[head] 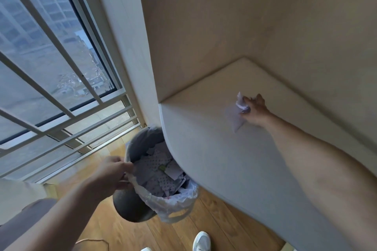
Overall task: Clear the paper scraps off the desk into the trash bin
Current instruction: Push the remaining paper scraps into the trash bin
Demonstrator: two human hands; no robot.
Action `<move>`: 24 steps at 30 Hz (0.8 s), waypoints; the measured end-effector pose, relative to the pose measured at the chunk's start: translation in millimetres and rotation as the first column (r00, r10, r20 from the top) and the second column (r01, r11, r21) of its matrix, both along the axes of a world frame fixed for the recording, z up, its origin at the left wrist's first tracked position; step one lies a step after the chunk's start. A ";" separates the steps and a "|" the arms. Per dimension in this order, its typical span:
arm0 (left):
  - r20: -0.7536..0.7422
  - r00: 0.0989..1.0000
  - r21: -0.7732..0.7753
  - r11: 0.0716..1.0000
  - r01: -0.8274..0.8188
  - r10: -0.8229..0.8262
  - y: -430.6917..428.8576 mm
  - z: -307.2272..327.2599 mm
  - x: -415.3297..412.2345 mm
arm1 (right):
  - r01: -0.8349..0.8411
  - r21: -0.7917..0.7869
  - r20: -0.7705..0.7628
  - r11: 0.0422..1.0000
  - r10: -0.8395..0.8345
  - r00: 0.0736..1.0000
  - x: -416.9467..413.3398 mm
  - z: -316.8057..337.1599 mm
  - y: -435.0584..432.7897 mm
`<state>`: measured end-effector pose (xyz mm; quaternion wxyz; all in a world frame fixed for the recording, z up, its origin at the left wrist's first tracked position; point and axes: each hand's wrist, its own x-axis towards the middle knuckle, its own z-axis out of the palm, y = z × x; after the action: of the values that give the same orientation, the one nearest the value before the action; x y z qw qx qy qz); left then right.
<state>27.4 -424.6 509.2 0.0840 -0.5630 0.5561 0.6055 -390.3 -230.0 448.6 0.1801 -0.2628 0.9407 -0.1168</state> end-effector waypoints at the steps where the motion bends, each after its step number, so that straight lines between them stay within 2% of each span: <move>1: 0.001 1.000 0.002 1.000 -0.001 0.001 0.4 0.8 -0.2 | -0.019 0.001 0.012 1.000 0.019 1.000 2.2 -4.7 0.5; 8: 0.014 1.000 -0.024 0.999 -0.025 0.026 6.1 3.3 -2.0 | -0.103 -0.014 0.004 0.995 0.103 0.995 41.2 -7.2 -2.3; 13: 0.010 0.999 -0.016 0.999 -0.035 0.035 8.3 4.1 0.2 | -0.225 -0.105 -0.064 0.969 0.219 0.974 119.3 -11.9 -23.5; 16: 0.003 1.000 -0.023 0.999 -0.025 0.025 9.6 5.8 2.3 | -0.288 -0.080 -0.060 0.954 0.284 0.957 177.0 -16.9 -41.2; 20: -0.001 1.000 -0.019 1.000 -0.006 0.006 10.4 7.8 4.2 | -0.409 -0.066 0.037 0.910 0.412 0.910 258.7 -19.1 -57.6; 22: 0.006 1.000 -0.029 1.000 0.007 -0.007 11.8 9.2 2.8 | -0.471 -0.183 0.130 0.863 0.497 0.858 285.5 -13.0 -56.7; 24: 0.005 1.000 -0.026 1.000 0.013 -0.013 13.6 11.7 0.6 | -0.464 -0.340 0.243 0.818 0.553 0.797 295.7 -3.2 -49.6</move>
<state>28.0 -411.0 520.9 0.0820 -0.5621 0.5673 0.5963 -94.6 -279.5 445.5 0.3236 -0.5058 0.7659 -0.2296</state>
